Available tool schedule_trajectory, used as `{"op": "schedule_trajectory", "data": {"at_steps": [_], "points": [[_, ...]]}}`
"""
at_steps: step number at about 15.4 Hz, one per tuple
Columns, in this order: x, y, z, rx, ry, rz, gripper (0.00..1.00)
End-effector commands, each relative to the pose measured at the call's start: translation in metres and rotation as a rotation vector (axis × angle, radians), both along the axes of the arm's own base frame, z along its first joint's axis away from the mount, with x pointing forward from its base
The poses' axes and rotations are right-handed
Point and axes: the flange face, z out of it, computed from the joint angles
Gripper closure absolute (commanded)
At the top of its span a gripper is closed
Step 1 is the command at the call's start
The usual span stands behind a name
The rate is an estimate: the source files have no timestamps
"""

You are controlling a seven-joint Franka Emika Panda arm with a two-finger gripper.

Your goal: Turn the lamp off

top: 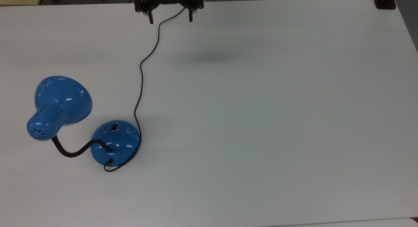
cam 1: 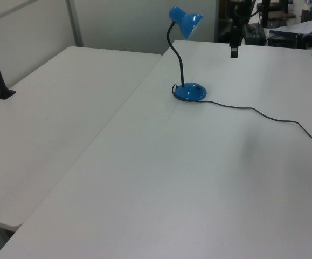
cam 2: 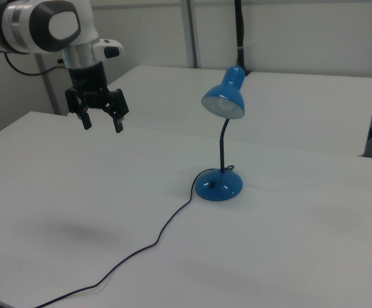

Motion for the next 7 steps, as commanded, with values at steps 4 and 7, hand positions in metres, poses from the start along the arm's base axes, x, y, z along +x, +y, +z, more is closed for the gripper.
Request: {"op": "schedule_trajectory", "data": {"at_steps": [4, 7], "points": [[-0.007, -0.018, 0.019, -0.024, -0.022, -0.106, 0.0], [-0.007, -0.017, 0.019, -0.024, -0.026, -0.103, 0.0]]}}
